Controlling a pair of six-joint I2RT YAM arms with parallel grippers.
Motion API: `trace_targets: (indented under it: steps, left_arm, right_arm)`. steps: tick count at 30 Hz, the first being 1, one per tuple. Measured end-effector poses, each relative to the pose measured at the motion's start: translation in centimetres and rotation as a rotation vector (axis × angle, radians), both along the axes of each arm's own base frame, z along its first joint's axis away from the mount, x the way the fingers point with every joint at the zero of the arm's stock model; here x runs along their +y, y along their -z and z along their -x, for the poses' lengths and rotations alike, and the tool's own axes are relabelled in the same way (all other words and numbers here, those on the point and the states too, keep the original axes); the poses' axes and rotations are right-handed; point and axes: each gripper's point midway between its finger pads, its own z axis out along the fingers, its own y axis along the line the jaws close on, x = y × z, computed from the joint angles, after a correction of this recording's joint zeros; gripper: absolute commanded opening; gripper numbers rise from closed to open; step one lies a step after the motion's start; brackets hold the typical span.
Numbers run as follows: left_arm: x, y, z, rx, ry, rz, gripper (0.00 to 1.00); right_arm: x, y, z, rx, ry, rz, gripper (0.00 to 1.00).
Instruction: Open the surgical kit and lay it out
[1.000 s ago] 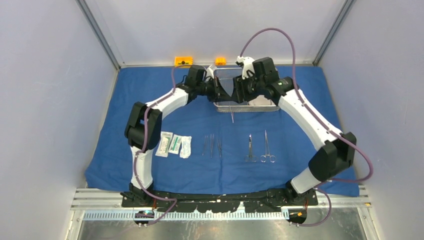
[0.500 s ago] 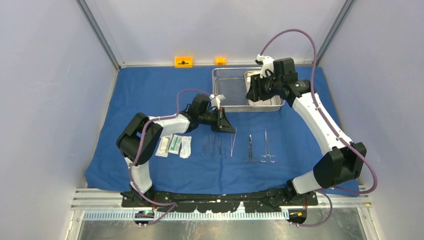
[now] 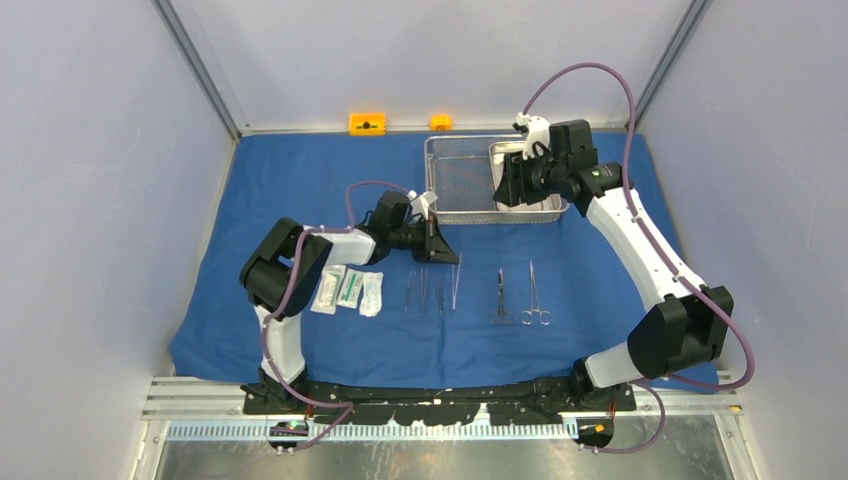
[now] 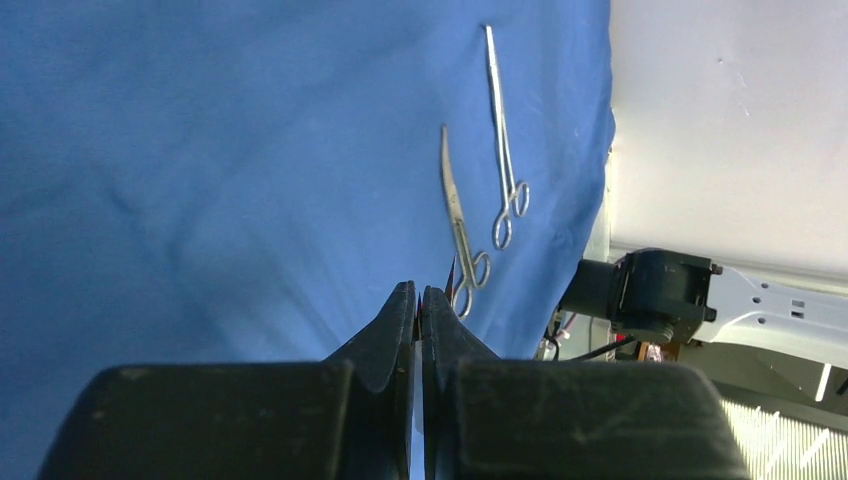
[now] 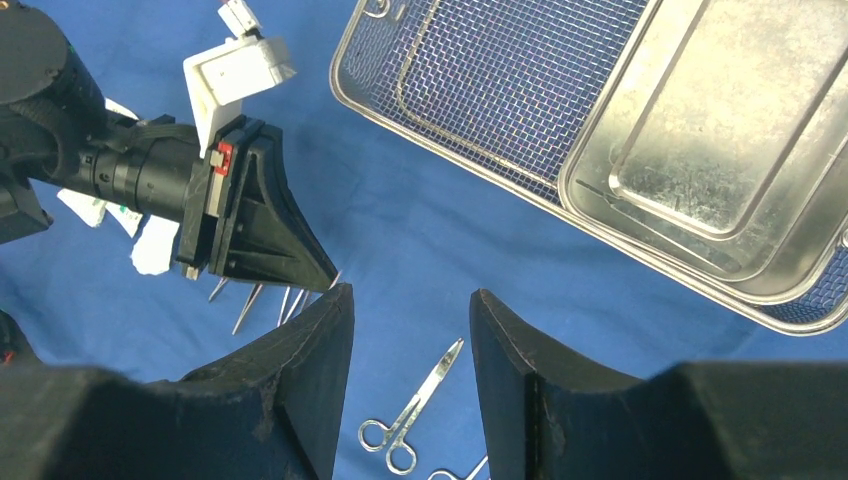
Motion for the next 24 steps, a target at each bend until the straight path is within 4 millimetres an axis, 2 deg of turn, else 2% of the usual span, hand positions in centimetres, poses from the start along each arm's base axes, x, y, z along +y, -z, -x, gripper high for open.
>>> trace_targets:
  steps: [5, 13, 20, 24]
  left_arm:
    - [0.7, 1.2, -0.6, 0.011, -0.019, -0.019, 0.0]
    - [0.8, 3.1, -0.3, 0.057, -0.022, -0.042, 0.0]
    - [0.7, 3.1, -0.4, 0.076, -0.033, -0.038, 0.0]
    - [0.7, 3.5, -0.4, 0.086, -0.036, -0.039, 0.04]
  right_arm:
    - [-0.1, 0.3, 0.1, 0.006, 0.0, 0.0, 0.51]
    - [0.0, 0.3, 0.1, 0.007, -0.002, -0.002, 0.51]
    - [0.0, 0.3, 0.1, 0.007, -0.003, -0.004, 0.5]
    - [0.0, 0.3, 0.1, 0.007, -0.004, -0.004, 0.5]
